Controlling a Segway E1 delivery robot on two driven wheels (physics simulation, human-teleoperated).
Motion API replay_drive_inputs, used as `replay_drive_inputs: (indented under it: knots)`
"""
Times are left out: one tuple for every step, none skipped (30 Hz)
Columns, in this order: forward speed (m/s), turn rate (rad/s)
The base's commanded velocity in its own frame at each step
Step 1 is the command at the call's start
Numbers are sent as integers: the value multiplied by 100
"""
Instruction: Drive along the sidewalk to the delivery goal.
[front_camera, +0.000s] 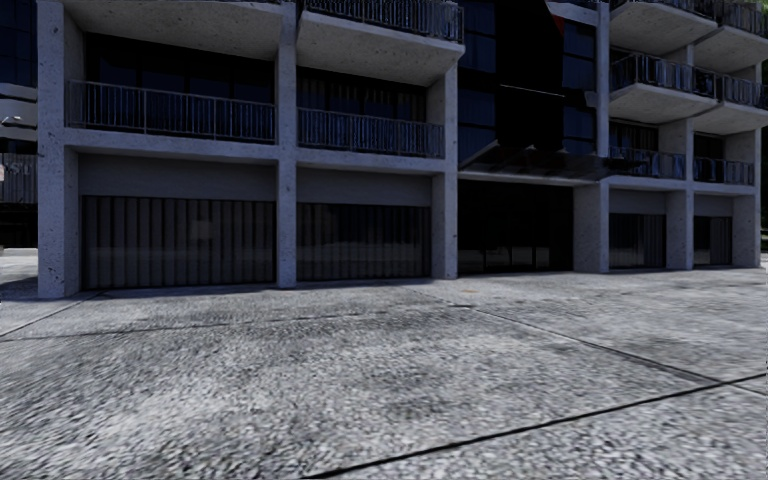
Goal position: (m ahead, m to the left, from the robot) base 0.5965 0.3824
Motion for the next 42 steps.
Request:
replay_drive_inputs:
  knots:
    - [126,22]
    - [126,22]
    - [121,22]
    - [115,21]
    - [105,18]
    - [97,14]
    - [97,14]
    - [92,14]
    - [86,13]
    - [86,13]
    - [84,13]
    - [83,13]
    - [79,13]
    - [79,13]
    - [62,3]
    - [0,0]
    - [0,0]
    - [0,0]
    - [0,0]
    - [0,0]
    - [0,0]
    - [0,0]
    - [0,0]
    - [0,0]
    - [0,0]
    - [0,0]
    - [0,0]
    - [0,0]
    - [0,0]
    - [0,0]
    - [0,0]
    - [0,0]
    - [0,0]
    - [0,0]
    - [0,0]
    - [0,0]
    - [0,0]
    - [0,0]
    - [0,0]
    - [0,0]
    - [0,0]
    - [0,0]
